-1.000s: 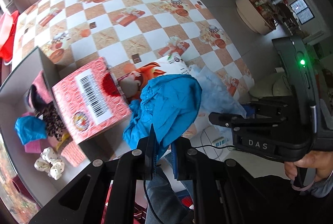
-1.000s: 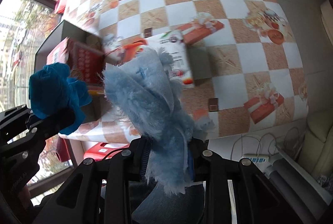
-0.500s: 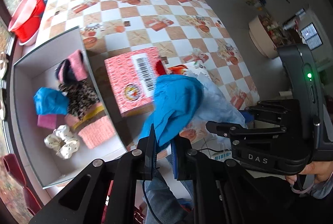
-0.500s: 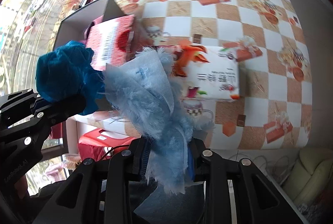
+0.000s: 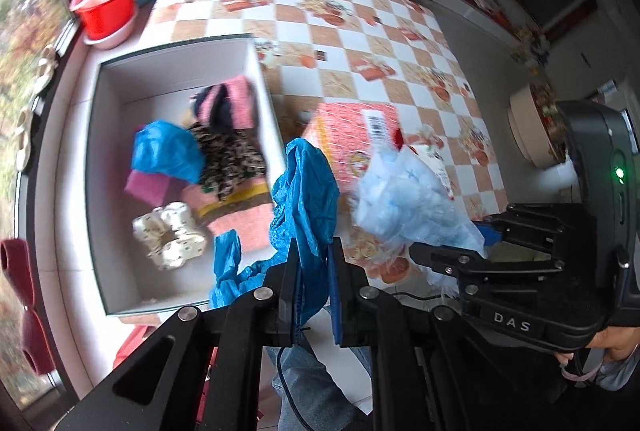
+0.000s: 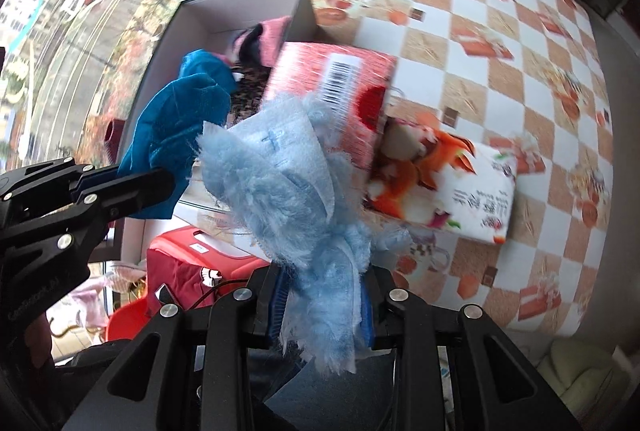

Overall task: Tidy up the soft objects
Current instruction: 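Carry the blue cloth and light-blue fluffy item in both tools over the white box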

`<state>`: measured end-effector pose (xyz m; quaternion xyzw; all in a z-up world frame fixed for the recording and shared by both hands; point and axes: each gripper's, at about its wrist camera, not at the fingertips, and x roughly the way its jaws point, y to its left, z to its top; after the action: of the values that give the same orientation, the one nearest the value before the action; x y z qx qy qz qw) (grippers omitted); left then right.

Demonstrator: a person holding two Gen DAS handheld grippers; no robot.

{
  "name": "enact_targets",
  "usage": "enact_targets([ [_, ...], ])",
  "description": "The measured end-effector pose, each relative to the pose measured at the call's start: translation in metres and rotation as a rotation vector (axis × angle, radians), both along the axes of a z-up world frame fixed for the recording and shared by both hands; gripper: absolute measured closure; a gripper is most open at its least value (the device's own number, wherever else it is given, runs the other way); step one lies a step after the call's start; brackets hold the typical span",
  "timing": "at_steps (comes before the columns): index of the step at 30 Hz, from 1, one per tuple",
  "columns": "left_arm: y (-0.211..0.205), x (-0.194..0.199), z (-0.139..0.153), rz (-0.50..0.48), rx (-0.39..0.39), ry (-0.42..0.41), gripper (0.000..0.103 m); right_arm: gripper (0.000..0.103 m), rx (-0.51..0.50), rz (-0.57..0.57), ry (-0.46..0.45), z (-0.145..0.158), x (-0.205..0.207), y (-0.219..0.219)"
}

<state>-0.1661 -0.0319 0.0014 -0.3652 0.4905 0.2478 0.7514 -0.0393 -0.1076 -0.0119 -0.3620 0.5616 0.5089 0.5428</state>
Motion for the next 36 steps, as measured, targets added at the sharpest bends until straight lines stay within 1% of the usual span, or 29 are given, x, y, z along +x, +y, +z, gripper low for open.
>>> enact_targets([
  [7, 0.014, -0.031, 0.002, 0.115, 0.016, 0.015, 0.091, 0.073, 0.040, 0.065, -0.013, 0.011, -0.017, 0.018],
  [13, 0.022, -0.053, 0.002, 0.206, 0.057, 0.060, 0.091, 0.073, 0.081, 0.115, -0.012, 0.023, -0.032, 0.038],
  [19, 0.024, -0.067, 0.002, 0.258, 0.070, 0.073, 0.091, 0.073, 0.106, 0.178, 0.009, 0.035, -0.059, 0.066],
  [25, 0.027, -0.075, 0.005, 0.315, 0.074, 0.057, 0.091, 0.073, 0.097, 0.241, 0.024, 0.036, -0.081, 0.084],
  [29, 0.031, -0.082, 0.004, 0.354, 0.069, 0.052, 0.091, 0.073, 0.082, 0.255, 0.033, 0.033, -0.081, 0.089],
  [36, 0.039, -0.087, -0.004, 0.408, 0.056, 0.063, 0.091, 0.073, 0.069, 0.228, 0.051, 0.031, -0.068, 0.100],
])
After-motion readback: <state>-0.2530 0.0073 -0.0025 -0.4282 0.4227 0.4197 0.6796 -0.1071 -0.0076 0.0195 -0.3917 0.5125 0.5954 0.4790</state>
